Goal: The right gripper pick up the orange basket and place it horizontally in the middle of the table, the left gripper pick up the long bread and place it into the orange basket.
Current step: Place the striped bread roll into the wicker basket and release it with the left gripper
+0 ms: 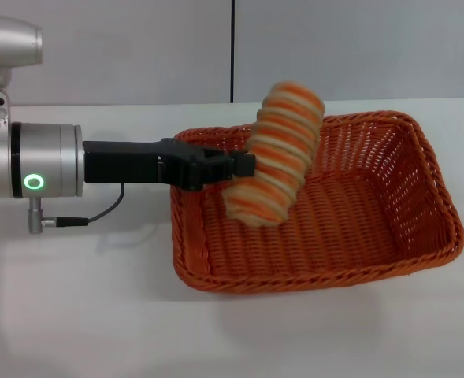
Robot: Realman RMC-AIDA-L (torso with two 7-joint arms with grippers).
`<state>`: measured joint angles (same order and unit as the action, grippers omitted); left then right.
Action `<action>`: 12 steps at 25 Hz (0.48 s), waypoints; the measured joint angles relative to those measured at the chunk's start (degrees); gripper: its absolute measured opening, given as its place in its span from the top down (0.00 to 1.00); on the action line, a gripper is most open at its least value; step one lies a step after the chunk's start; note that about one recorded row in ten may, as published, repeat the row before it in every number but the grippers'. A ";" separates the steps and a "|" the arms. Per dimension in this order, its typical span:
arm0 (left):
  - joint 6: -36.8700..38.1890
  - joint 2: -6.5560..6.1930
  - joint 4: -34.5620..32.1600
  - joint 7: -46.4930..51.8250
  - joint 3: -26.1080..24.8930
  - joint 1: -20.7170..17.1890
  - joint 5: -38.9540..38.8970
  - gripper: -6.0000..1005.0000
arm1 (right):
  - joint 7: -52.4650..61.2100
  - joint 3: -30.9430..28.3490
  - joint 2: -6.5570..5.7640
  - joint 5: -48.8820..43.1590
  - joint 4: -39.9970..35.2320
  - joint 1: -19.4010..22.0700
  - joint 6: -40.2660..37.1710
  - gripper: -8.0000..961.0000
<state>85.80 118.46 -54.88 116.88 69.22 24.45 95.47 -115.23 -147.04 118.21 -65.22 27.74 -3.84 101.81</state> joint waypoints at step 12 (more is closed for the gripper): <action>-1.59 -0.36 3.24 -8.39 -2.21 -1.56 -2.84 0.80 | -0.10 0.00 0.09 -0.01 -0.21 0.13 -0.03 0.57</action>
<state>84.21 118.10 -51.64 108.49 67.01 22.89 92.64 -115.33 -147.04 118.30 -65.23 27.52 -3.72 101.77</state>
